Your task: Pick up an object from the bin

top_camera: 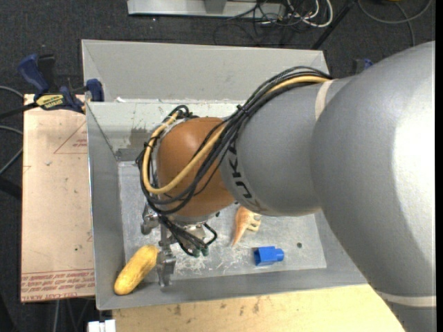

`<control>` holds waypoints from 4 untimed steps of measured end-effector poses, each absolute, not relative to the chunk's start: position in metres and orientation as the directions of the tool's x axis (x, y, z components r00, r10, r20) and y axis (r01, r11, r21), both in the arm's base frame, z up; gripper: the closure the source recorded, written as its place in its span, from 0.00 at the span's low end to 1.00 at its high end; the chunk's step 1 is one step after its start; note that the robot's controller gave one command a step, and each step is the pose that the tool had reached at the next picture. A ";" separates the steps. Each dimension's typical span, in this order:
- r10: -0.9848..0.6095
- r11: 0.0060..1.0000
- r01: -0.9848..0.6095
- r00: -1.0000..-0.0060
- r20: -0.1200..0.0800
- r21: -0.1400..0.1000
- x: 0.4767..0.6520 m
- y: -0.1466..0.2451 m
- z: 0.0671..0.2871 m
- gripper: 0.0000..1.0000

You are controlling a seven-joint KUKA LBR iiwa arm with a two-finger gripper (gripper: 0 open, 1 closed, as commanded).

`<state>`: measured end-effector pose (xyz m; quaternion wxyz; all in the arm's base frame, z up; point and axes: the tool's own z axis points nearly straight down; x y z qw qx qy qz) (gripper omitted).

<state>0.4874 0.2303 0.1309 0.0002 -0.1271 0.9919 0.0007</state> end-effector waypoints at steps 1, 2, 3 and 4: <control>-0.101 0.995 -0.101 -0.995 -0.003 0.003 0.481 0.234 0.157 0.00; -0.655 0.756 -0.655 -0.756 -0.005 0.003 0.503 0.241 0.086 1.00; -0.655 0.756 -0.655 -0.756 -0.005 0.003 0.503 0.241 0.086 1.00; -0.637 0.771 -0.637 -0.771 -0.007 -0.001 0.505 0.217 0.243 1.00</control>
Offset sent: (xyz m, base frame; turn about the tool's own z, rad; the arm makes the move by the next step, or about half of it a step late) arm 0.0120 0.0058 -0.0564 -0.4621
